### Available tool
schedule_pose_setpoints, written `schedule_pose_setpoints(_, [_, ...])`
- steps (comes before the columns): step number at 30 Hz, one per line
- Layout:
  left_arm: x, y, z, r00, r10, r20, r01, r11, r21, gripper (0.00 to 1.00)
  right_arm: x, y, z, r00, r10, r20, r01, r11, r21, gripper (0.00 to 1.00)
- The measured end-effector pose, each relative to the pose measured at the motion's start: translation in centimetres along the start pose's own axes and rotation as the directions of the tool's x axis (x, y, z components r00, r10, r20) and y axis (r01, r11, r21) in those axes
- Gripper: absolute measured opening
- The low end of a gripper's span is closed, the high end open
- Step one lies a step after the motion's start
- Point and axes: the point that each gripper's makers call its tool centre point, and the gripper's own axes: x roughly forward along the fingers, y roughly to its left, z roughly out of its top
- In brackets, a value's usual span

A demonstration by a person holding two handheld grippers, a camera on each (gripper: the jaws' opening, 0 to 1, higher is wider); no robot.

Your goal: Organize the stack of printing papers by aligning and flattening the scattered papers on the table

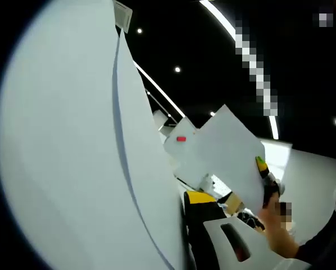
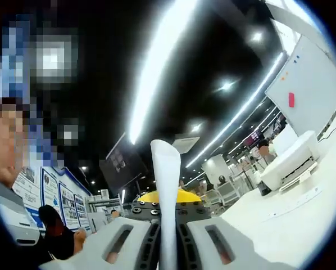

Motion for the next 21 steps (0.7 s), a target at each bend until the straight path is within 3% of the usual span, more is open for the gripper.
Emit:
schedule_pose_setpoints(10, [0.1,0.0,0.0,1.000,-0.001,0.003,0.001,1.000,0.001,0.09,0.9,0.0,-3.1,1.000,0.021,0.005,-0.021,0.995,0.102,0.00])
schedule_pose_setpoints(21, [0.1,0.0,0.1,1.000,-0.003,0.003,0.003,1.000,-0.003,0.09,1.8,0.3,-6.7,0.999,0.036,-0.033,-0.031,0.989,0.142,0.00])
